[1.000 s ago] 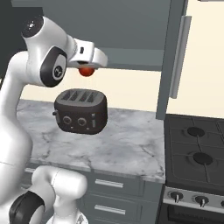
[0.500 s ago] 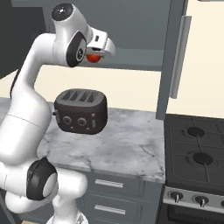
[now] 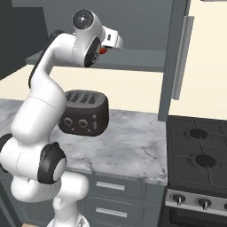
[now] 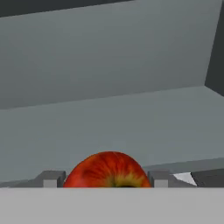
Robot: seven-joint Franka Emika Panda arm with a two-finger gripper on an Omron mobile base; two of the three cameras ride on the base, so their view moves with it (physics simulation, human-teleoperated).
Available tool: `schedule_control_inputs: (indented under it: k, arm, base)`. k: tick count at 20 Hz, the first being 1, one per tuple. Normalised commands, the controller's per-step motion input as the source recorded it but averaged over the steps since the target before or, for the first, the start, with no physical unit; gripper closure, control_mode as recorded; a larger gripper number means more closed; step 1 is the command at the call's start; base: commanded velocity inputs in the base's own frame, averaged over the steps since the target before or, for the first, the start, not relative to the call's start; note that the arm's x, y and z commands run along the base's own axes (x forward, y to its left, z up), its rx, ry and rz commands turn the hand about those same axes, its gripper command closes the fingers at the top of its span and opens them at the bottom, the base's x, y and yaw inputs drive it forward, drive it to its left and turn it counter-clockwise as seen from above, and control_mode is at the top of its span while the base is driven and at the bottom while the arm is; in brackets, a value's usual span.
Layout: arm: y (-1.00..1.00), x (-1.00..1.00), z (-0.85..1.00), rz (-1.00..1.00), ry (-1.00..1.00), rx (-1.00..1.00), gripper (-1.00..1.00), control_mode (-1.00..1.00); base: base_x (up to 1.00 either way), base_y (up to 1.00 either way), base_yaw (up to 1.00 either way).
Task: Pick the apple from the counter and place it in the cabinet. Then close the cabinet.
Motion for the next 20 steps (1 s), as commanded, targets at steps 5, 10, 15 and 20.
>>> schedule_control_inputs:
  k: [5, 10, 15, 20]
  arm:
    - [0.00, 0.76, -0.21, 0.04, -0.11, 0.04, 1.00, -1.00]
    - [0.00, 0.80, -0.01, 0.00, 0.00, 0.09, 1.00, -1.00]
    - [0.00, 0.74, 0.00, 0.00, 0.00, 0.08, 1.00, -1.00]
    - [0.00, 0.58, -0.05, 0.00, 0.02, 0.07, 1.00, -1.00]
  base:
    - [0.00, 0.00, 0.00]
    - [0.00, 0.00, 0.00]
    - [0.00, 0.00, 0.00]
    - [0.00, 0.00, 0.00]
